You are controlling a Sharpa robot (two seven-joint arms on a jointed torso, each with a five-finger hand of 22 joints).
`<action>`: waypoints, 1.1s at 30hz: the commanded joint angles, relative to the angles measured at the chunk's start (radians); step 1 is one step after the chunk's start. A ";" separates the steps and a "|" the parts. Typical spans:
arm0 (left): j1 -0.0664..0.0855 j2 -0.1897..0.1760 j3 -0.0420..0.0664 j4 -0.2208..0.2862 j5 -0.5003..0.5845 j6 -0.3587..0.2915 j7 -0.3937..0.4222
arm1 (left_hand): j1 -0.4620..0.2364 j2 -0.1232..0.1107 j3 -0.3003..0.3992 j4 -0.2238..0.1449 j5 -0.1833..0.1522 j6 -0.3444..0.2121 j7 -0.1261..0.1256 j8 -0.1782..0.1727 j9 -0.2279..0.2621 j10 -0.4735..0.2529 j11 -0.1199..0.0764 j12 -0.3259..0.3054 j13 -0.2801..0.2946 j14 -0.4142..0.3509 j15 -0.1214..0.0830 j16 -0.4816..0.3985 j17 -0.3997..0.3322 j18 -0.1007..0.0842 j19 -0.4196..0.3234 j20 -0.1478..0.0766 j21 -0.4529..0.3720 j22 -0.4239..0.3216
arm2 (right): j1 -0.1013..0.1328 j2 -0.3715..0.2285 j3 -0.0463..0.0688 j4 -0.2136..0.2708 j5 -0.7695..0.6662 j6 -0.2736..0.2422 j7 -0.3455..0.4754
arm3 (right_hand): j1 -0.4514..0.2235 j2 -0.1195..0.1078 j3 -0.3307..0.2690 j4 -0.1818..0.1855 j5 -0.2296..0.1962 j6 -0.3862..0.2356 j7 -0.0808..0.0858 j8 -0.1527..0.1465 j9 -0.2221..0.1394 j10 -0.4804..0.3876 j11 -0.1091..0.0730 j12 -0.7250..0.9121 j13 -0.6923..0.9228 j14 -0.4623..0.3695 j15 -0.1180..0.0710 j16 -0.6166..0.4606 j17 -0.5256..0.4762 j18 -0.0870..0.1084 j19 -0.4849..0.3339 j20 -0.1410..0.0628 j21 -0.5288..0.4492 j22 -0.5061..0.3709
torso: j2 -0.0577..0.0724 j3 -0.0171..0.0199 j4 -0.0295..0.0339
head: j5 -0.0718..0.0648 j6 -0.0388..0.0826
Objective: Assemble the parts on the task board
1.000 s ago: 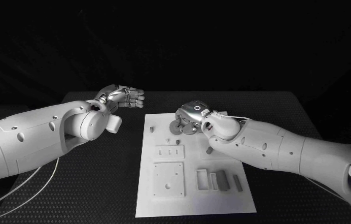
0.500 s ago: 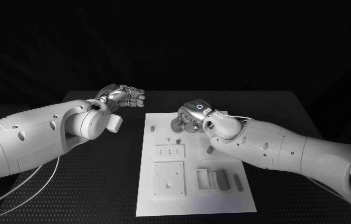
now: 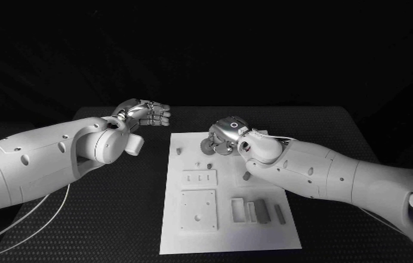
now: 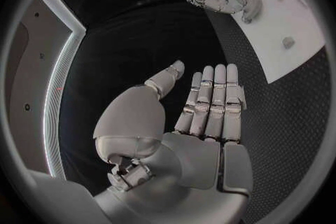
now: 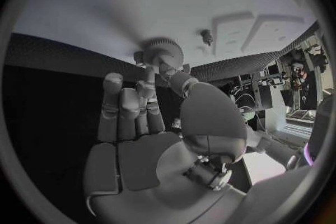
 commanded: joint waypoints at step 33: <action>0.001 0.013 0.000 -0.011 -0.005 0.016 0.004 | -0.006 -0.005 -0.007 0.002 0.003 0.001 0.009 -0.006 -0.001 0.004 0.001 -0.008 0.003 0.001 0.003 -0.008 0.005 0.018 0.000 0.005 -0.005 0.002 | 0.008 0.040 -0.001 -0.040 0.045 0.072 0.023 | -0.002 0.007 0.001 -0.012 0.004 -0.014 0.012 -0.013 -0.001 -0.007 0.009 -0.007 -0.004 -0.010 0.006 -0.008 -0.004 0.015 -0.014 0.006 -0.008 0.015 | 0.000 0.0003 0.0003 | -0.008 -0.004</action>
